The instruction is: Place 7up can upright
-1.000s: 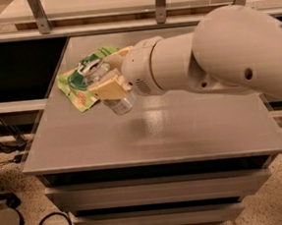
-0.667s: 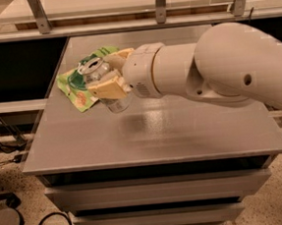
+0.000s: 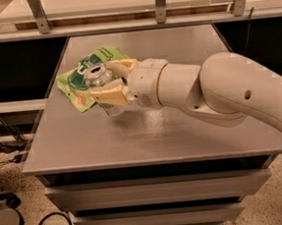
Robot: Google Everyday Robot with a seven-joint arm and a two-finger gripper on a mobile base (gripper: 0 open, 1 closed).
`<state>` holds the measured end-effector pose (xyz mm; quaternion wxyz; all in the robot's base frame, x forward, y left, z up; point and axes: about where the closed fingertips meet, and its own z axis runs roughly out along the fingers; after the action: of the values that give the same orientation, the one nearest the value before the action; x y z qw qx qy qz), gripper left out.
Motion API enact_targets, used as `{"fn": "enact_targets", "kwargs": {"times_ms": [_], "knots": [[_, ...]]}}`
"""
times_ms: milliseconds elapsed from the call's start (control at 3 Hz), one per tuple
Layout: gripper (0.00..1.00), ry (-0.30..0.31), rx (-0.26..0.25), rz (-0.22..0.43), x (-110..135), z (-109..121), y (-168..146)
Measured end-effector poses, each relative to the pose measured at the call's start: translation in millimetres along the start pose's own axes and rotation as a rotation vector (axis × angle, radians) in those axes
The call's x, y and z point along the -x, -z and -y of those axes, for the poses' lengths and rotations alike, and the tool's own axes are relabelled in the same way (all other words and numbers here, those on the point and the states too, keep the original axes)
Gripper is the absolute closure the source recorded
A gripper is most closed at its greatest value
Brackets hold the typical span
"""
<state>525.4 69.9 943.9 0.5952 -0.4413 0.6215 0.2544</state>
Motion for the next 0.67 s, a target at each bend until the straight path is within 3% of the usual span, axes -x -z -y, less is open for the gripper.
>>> {"fn": "enact_targets", "kwargs": {"times_ms": [667], "knots": [[1.00,-0.023,0.021,0.098,-12.0,6.6,-6.4]]}}
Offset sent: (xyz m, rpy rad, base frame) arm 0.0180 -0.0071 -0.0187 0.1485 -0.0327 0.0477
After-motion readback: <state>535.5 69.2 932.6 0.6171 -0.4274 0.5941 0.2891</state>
